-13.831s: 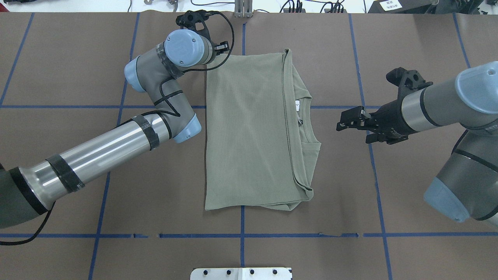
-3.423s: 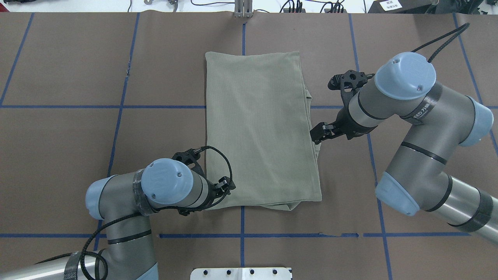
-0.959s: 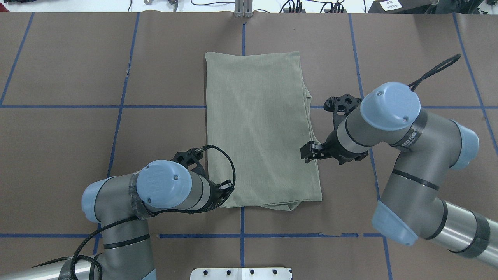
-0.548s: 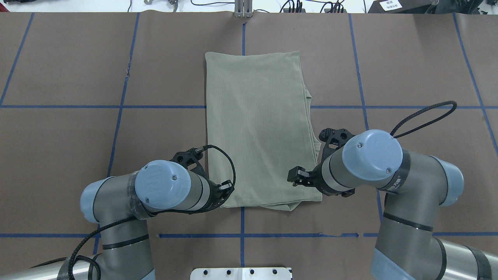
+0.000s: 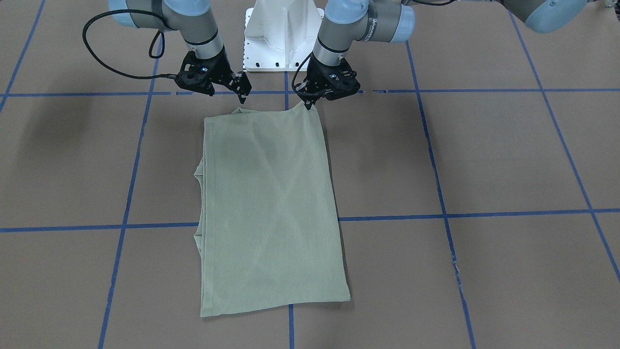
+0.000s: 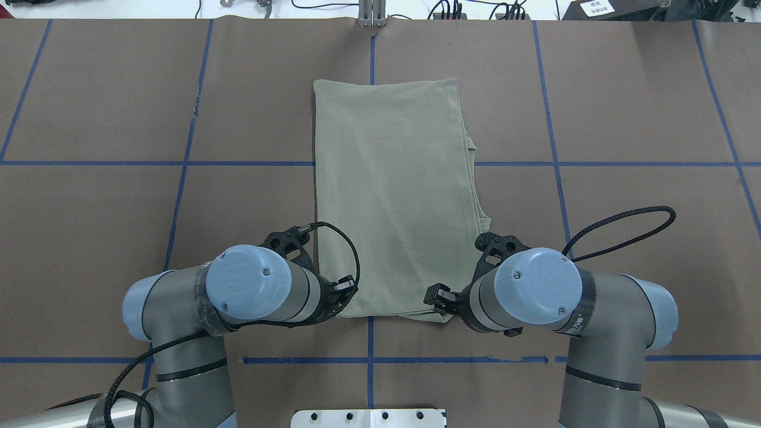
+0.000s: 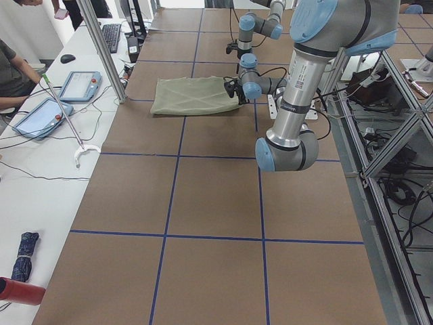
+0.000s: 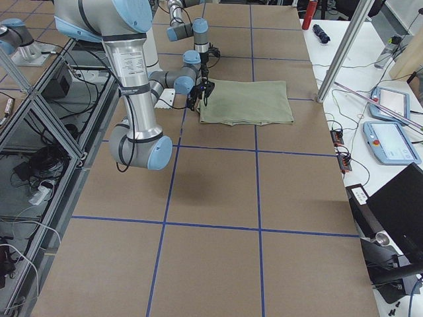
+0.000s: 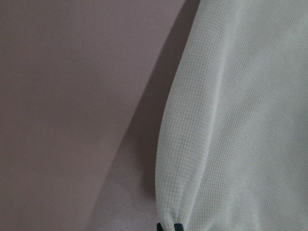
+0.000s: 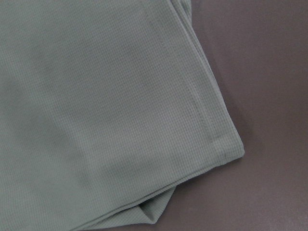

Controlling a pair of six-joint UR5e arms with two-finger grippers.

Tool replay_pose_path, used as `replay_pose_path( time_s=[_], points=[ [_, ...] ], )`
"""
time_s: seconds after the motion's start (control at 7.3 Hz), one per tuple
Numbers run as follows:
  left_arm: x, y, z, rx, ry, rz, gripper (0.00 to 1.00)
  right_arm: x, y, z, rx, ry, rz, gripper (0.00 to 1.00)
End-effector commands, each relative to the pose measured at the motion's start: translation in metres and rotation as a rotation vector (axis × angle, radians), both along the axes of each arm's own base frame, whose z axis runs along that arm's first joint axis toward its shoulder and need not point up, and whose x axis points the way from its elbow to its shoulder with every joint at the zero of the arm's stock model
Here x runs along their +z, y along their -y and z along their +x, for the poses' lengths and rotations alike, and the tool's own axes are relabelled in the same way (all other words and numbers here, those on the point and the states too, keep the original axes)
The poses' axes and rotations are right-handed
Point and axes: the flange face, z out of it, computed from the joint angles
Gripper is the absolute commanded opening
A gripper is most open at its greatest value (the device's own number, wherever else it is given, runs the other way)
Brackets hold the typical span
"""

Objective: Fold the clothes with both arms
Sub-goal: 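Grasp the near corners of the shirt with both grippers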

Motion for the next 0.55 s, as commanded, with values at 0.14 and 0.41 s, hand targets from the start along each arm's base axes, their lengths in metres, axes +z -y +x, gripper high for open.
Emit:
replay_pose_path(
  time_s=[0.14,0.41],
  points=[
    [0.002,0.0,0.001,0.0,0.002,0.0,0.0,0.005,0.021,-0.017,0.028,-0.025,-0.011,1.0],
    [0.001,0.0,0.001,0.0,0.001,0.0,0.0,0.011,0.027,-0.026,0.031,-0.043,-0.018,1.0]
  ],
)
